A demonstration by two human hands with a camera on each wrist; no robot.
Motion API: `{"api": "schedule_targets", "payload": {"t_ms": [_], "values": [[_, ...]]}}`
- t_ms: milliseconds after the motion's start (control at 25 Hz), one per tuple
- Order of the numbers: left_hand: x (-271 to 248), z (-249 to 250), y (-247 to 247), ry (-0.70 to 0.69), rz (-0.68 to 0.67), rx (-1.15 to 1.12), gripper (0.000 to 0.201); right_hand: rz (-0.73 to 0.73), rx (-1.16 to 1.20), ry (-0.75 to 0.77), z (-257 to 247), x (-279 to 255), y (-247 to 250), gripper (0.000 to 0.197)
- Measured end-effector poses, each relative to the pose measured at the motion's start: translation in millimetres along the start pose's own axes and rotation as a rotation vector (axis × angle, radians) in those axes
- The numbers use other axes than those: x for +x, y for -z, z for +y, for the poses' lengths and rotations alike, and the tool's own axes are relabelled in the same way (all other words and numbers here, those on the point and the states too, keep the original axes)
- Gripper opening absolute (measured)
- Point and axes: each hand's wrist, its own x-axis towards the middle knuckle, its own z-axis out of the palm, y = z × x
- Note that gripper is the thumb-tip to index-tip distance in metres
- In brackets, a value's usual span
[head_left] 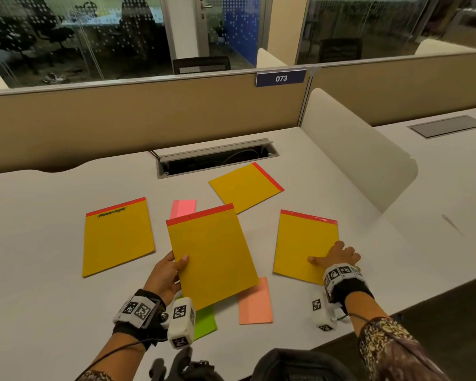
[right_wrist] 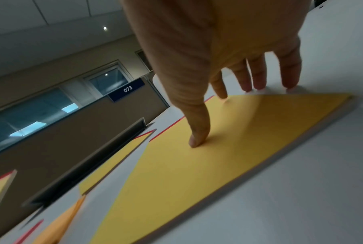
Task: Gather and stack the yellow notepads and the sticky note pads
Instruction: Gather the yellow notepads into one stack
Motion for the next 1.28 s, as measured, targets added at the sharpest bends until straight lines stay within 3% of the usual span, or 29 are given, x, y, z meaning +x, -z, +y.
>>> {"api": "schedule_targets", "payload": {"t_ms": [320,680,1000,1160,1280], "values": [[4.9,-17.8,-8.4,0.036,0.059,-0.072,0.033,-0.107,0.042,-0.145,4.2,27.7,7.7,0.117],[7.9,-17.8,-17.9,0.035,0.072,-0.098,0.037,-0.050,0.200,-0.206,5.9,34.9,11.1,0.102],[17.3,-8.7,-36.0,0.014,0.032,-0.060,0.039,-0.075,0.616,-0.096,14.8,38.4,14.8,0.070],[21.0,-3.9,-41.0,0.011,0.018,-0.038,0.038,-0.043,0.764,0.077,18.6,41.9,16.7,0.047],[24.0,-2.3,-39.7,0.015,0.022,-0.028,0.039,-0.043,0.939,0.193,14.1,41.7,36.4,0.040]]}}
